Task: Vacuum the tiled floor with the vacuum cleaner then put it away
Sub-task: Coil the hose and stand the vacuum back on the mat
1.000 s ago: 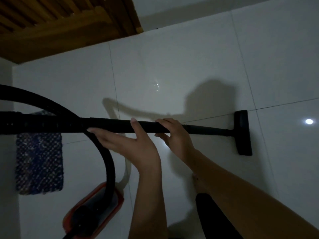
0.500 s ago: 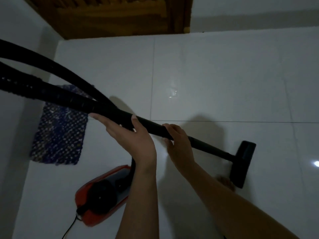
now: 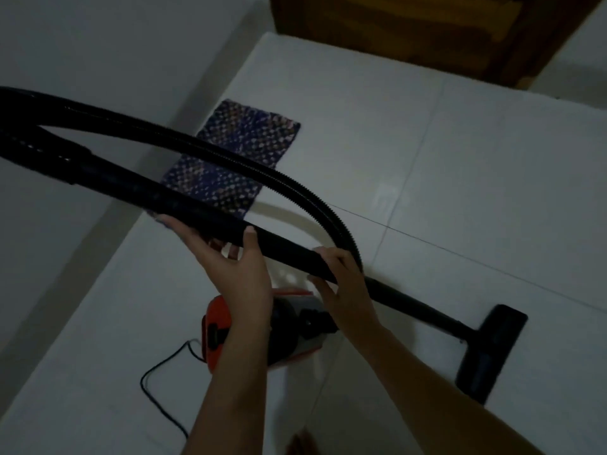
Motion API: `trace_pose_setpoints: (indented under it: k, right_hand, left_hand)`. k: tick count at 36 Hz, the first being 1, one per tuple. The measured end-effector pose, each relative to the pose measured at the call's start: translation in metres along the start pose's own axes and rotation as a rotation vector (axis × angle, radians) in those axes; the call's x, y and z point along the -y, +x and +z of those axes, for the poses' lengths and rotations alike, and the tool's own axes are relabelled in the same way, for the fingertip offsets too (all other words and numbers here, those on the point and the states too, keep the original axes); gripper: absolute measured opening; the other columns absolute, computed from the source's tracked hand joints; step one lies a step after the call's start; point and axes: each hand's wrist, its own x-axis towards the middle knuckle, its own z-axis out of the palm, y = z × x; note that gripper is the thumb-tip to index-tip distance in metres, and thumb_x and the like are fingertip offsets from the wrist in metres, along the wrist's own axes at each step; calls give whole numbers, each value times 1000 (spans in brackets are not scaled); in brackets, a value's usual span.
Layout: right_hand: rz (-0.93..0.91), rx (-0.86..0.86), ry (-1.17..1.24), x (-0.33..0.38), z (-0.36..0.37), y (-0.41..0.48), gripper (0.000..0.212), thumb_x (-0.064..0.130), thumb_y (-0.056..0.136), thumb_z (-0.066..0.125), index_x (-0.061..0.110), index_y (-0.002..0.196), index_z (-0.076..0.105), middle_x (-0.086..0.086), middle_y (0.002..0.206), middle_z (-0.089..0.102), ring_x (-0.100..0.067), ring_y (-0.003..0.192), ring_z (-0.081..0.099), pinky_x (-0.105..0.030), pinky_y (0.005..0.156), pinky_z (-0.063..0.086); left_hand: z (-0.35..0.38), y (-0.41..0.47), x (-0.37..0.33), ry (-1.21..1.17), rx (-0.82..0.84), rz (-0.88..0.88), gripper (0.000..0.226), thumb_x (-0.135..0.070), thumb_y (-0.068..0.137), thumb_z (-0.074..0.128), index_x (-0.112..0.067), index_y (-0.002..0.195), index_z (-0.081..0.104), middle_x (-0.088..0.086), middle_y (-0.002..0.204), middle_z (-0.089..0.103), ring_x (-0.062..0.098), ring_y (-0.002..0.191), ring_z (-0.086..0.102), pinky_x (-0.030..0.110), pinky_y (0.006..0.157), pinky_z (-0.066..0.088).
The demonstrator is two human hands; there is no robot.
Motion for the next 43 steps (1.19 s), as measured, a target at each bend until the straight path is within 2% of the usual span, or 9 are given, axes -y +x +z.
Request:
trace_pose_setpoints:
  k: [5,8,12,17,22,28,34,37,43]
  right_hand:
    - [-199,182,-57,-28,13,11,50,40,94,50,10,134,49,-4,118,63,-14,108,60,-35,88,52]
    - [-331,97,-169,-45,22,16,46,35,93,52,11,132,52,-3,114,65,-12,101,61,-29,80,55]
    - [-466,-135,-262,-66,37,25,40,26,87,63,4,121,64,-7,107,69,-14,95,66,-19,78,55]
    - [-553,-208,-228,-90,43,36,39,28,86,64,6,118,68,-3,106,71,-14,90,68,-26,67,56]
    - [-628,-203,-286,-105,47,42,40,32,84,63,13,119,68,3,99,72,-9,78,66,-20,56,49]
    - [-652,-50,-274,-101,45,47,45,39,91,51,16,128,61,5,102,69,-11,77,65,-25,52,50]
    - [-616,107,-281,-88,33,36,46,39,97,37,22,138,49,8,116,62,-9,96,60,-27,69,52]
    - [-523,322,-60,-82,17,45,39,35,98,35,34,136,45,26,124,52,9,113,49,-13,92,40]
    - [-292,187,-9,-75,8,88,42,25,102,39,19,143,39,-3,141,44,-12,131,36,-18,106,25]
  left_hand:
    - [-8,12,36,-69,-67,48,95,-1,86,58,-33,149,-6,-1,156,22,17,132,41,21,104,43]
    - [0,18,59,-121,-82,127,95,-3,86,59,-30,149,-7,-2,158,15,26,138,33,34,112,36]
    - [14,26,81,-246,-88,168,89,-1,89,55,-28,150,-4,-22,148,19,-2,130,39,22,109,38]
    - [27,29,104,-342,-181,210,85,4,90,51,-27,150,-1,-15,149,15,-19,115,44,15,94,48]
    - [22,27,135,-376,-239,185,90,-21,83,60,-49,144,0,-6,159,9,20,143,24,50,114,31]
    - [8,20,138,-414,-138,201,92,-22,85,63,-57,139,-3,4,155,26,19,134,41,43,110,39]
    - [-10,10,132,-414,-62,177,100,-27,73,72,-66,132,1,16,155,22,32,134,41,52,104,43]
    - [-15,5,133,-404,-19,215,100,-22,76,69,-62,135,-1,13,154,25,29,132,45,51,104,44]
    - [-18,-6,132,-415,-5,256,104,-19,79,68,-55,140,-9,15,153,26,26,129,48,46,102,46]
